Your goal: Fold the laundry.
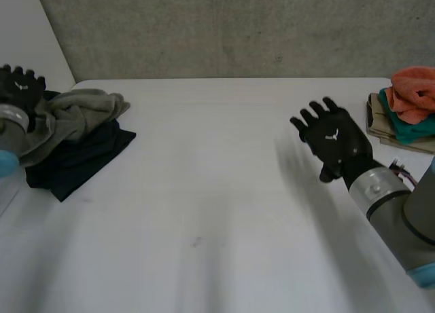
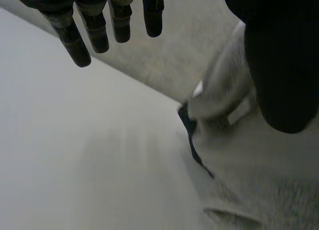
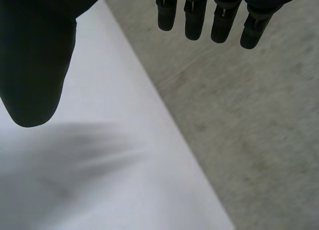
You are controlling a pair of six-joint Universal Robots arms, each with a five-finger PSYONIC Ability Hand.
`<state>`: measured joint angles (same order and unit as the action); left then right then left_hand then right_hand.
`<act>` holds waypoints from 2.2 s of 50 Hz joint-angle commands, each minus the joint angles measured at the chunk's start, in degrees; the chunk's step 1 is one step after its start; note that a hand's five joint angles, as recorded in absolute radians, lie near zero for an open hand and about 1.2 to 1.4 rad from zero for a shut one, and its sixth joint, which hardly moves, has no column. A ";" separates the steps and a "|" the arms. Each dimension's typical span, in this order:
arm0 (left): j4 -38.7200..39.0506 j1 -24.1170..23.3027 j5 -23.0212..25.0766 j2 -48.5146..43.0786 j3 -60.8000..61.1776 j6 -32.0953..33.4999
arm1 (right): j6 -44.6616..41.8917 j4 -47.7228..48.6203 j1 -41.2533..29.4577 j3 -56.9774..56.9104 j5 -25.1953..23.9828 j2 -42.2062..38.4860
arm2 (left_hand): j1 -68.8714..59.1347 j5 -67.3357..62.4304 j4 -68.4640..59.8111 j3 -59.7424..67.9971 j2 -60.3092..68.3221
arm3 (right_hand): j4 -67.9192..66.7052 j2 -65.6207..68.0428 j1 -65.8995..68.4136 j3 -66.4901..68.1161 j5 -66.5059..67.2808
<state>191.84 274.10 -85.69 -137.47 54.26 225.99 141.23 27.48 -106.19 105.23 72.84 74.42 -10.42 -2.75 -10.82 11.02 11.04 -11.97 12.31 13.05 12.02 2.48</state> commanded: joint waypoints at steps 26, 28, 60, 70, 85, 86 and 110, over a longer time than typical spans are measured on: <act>3.98 -22.28 6.51 30.34 5.77 -53.53 | 0.80 0.21 3.79 3.05 0.46 2.83 | -69.58 -67.25 -69.18 68.98 68.96 | 1.97 -2.31 -3.05 -2.02 -2.48; 4.06 -27.64 6.51 29.81 5.95 -55.56 | 1.16 0.21 4.06 3.05 0.81 3.10 | -69.58 -67.25 -69.18 68.98 68.96 | 1.97 -2.31 -3.05 -2.02 -2.48; -7.28 -34.79 1.59 23.29 16.21 -35.55 | 5.81 -13.04 5.91 0.68 2.84 5.65 | -2.14 0.19 -1.74 1.54 1.52 | 1.97 -2.31 -3.05 -2.02 -2.48; -7.54 -19.49 2.02 23.48 28.62 -17.96 | 8.70 -32.31 2.84 0.32 1.69 6.53 | -12.91 -10.58 -12.52 12.32 12.30 | 0.72 -1.06 -1.80 -0.77 -1.23; -4.90 -6.65 12.92 14.52 30.04 -6.61 | 16.10 -14.92 -1.74 7.27 6.08 -2.00 | -12.24 -9.91 -11.84 11.64 11.63 | -11.06 10.72 9.98 11.01 10.55; -4.64 -6.47 13.27 13.99 29.86 -6.61 | 16.01 -12.82 -1.83 7.36 6.69 -2.43 | -12.24 -9.91 -11.84 11.64 11.63 | -12.40 12.06 11.32 12.35 11.89; -1.56 -5.86 13.36 13.72 30.82 -8.37 | 9.86 -0.16 -0.34 5.95 7.31 -8.50 | -11.57 -9.24 -11.17 10.97 10.95 | -68.03 67.69 66.95 67.98 67.52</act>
<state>190.34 268.21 -72.43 -124.08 84.56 217.80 152.14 25.21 -107.31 111.56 80.05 66.19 -19.45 -9.65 -19.50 19.30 19.23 -63.78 64.17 63.43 63.68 53.04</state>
